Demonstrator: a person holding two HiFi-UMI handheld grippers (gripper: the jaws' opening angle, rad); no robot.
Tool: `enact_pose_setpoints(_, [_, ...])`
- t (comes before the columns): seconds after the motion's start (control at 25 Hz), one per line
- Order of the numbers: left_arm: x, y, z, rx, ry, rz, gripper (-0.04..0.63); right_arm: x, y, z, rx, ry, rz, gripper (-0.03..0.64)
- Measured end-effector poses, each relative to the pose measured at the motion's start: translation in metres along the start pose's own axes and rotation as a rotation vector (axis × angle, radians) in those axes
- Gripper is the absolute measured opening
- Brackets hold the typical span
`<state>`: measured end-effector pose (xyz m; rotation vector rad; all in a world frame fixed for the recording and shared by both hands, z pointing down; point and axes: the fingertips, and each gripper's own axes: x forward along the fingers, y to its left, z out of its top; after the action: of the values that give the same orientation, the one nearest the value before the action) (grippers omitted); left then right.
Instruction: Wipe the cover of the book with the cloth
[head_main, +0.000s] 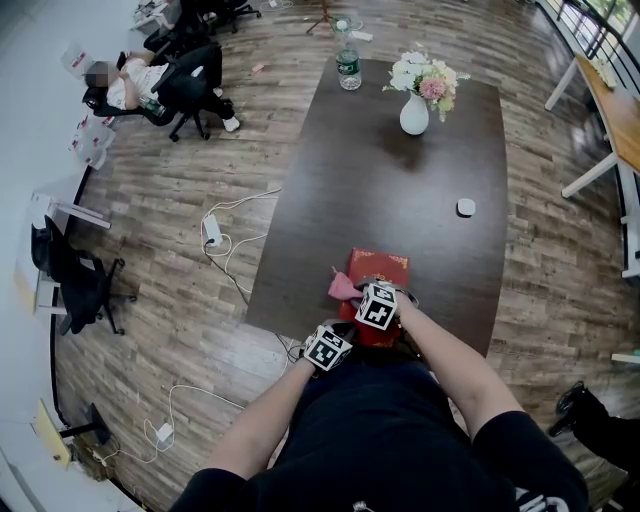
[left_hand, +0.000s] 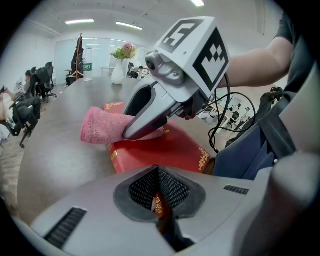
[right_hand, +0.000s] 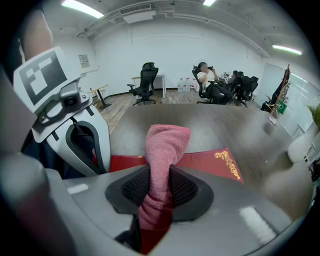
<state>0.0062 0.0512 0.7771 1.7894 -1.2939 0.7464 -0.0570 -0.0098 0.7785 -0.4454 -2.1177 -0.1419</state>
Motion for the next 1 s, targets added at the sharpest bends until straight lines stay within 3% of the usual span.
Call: enact_pose_setpoints(1.0, [-0.002,0.0,0.0,-0.002,0.013,0.008,-0.005,-0.015,0.001,-0.023,0.012,0.011,-0.002,0.112])
